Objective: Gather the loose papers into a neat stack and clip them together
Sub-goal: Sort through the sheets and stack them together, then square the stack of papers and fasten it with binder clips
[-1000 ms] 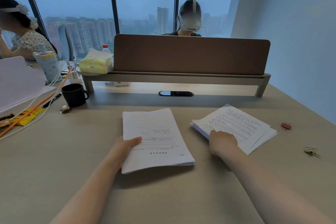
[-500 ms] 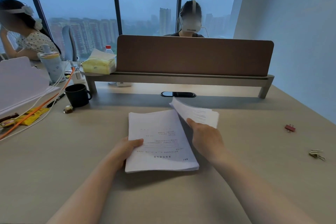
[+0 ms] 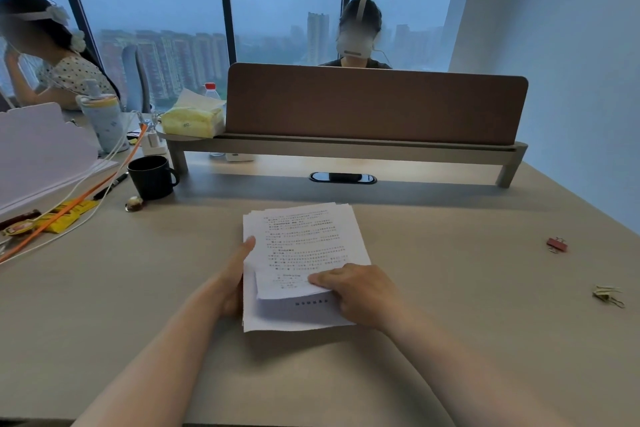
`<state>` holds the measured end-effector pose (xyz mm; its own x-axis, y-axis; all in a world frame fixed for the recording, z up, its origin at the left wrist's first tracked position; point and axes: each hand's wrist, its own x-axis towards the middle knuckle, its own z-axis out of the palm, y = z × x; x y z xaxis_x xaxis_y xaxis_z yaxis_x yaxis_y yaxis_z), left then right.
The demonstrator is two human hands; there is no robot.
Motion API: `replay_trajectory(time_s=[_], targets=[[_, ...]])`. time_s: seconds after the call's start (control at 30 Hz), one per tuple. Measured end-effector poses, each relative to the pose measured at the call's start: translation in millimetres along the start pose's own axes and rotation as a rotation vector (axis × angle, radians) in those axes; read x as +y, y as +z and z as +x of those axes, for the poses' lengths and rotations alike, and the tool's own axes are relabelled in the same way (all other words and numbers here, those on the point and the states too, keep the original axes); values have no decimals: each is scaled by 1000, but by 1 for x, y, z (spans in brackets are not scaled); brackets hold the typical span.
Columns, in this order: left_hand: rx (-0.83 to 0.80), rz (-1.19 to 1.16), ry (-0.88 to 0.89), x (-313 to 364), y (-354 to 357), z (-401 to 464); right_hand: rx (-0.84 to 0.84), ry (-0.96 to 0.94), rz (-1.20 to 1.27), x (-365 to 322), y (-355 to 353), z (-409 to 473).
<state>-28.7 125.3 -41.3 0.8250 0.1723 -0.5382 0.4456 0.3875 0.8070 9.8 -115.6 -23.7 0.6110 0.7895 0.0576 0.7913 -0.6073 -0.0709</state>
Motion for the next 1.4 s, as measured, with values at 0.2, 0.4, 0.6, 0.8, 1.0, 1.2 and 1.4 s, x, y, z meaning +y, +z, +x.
replay_trajectory(time_s=[0.2,0.4,0.6,0.8,1.0,1.2,1.4], targets=[[6,77,9,3,2,-4,38,-125,44,-11,6,-2],[72,131,16,0,10,0,97,-168,104,-10,3,-6],[78,171,10,-4,10,4,140,-190,134,-9,8,-11],[132,151,151,-9,12,5,130,196,355,4,2,-6],[157,-59,335,-14,13,-4,431,760,936,24,1,-8],[181,-398,482,-20,42,-7,602,906,1869,8,3,-4],[79,-459,593,-26,74,-22,798,767,2015,-14,-16,6]])
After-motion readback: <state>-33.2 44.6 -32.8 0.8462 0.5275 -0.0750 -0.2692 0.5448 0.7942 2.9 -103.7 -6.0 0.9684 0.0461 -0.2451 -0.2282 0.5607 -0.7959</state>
